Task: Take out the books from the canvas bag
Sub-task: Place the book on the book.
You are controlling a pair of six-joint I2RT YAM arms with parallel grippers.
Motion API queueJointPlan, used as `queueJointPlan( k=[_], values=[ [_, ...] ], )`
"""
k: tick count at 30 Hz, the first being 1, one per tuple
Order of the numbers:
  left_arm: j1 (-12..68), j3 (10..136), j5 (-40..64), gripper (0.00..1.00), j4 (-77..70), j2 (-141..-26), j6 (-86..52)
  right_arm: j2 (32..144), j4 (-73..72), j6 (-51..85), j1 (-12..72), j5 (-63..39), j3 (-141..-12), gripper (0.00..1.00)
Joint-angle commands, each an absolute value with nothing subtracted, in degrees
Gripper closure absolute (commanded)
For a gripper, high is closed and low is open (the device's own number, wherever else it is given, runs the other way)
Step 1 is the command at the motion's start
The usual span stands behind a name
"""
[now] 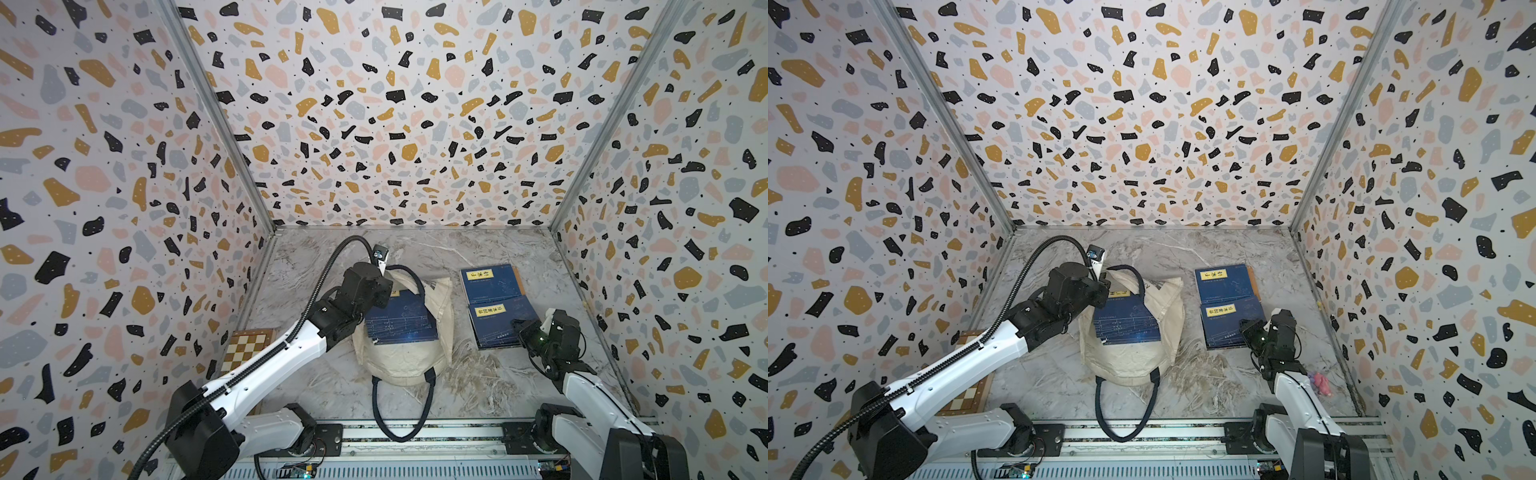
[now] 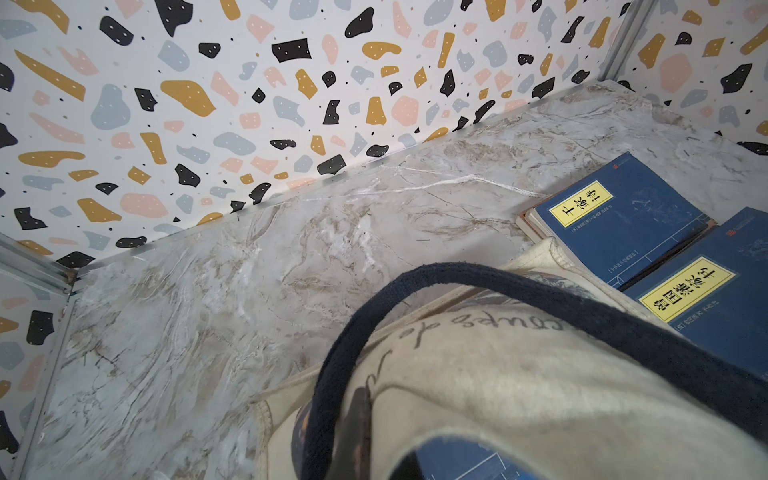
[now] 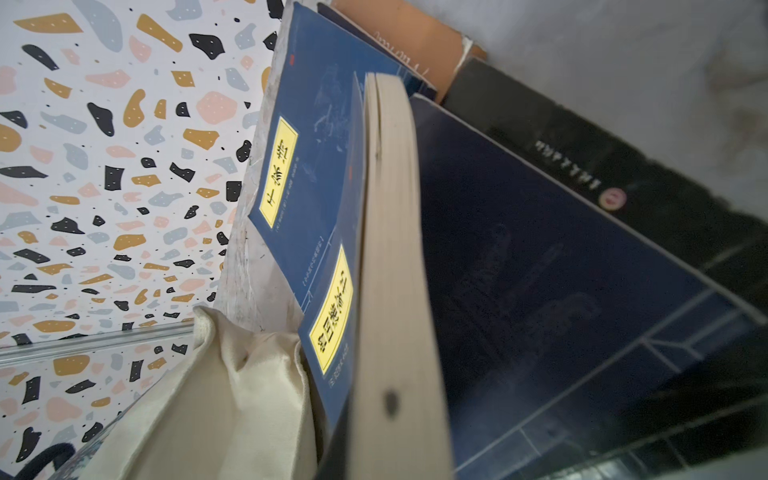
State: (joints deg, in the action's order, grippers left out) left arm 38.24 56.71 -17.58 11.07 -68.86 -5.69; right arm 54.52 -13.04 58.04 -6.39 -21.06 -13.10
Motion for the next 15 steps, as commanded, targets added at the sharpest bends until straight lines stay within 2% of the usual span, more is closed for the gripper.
queueJointPlan(
  k=[1, 4, 15],
  values=[
    [37.53, 56.32, -16.9, 1.0, 10.1, -68.81, -6.7, 55.61, -14.23, 57.52, -6.59, -19.79, -14.6, 0.97],
    [37.52, 56.51, -16.55, 1.0, 10.09, -69.01, -6.76, 56.84, -13.59, 56.71, -6.61, -20.31, -15.28, 0.82],
    [37.52, 56.5, -15.45, 1.0, 11.47, -68.4, -7.14, 58.06, -6.25, 53.74, -7.29, -20.83, -19.05, 0.4]
  ],
)
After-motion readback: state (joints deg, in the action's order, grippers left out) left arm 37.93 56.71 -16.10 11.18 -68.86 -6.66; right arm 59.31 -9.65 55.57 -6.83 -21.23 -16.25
